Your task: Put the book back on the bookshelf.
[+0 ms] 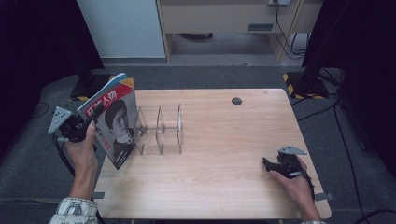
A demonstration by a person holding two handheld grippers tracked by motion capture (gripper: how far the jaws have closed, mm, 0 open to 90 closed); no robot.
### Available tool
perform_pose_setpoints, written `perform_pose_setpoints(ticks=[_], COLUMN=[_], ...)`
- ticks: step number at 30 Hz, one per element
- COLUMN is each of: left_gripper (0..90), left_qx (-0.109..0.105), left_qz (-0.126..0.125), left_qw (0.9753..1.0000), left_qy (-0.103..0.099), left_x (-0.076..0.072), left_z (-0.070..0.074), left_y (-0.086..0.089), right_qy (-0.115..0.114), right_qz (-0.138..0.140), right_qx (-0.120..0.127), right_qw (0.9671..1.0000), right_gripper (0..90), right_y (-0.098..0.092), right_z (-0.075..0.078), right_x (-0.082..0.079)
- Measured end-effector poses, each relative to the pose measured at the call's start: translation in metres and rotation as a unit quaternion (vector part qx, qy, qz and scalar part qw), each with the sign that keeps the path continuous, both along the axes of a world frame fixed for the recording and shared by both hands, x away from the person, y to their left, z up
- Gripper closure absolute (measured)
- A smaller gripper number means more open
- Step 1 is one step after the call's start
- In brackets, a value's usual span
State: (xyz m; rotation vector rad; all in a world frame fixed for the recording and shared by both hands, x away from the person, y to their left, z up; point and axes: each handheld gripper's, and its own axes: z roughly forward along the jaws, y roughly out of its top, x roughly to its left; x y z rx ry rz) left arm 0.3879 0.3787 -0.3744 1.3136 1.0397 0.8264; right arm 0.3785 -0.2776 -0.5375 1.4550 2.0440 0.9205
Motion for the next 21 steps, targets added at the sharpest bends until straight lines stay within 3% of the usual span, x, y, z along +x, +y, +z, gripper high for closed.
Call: perform_pose_setpoints(ticks=[21], left_gripper=[86.4], left_qx=[-0.017], left_qz=[0.002], left_qw=[0.9998], left_qy=[-0.014], left_x=[-0.0034], left_z=[-0.0090], left_y=[0.0030], right_qy=[0.001], right_qz=[0.002], right_qx=[-0.002], right_qw=[1.0000], right_gripper=[25.9], right_y=[0.0000], right_z=[0.0001], right_x=[-0.0002])
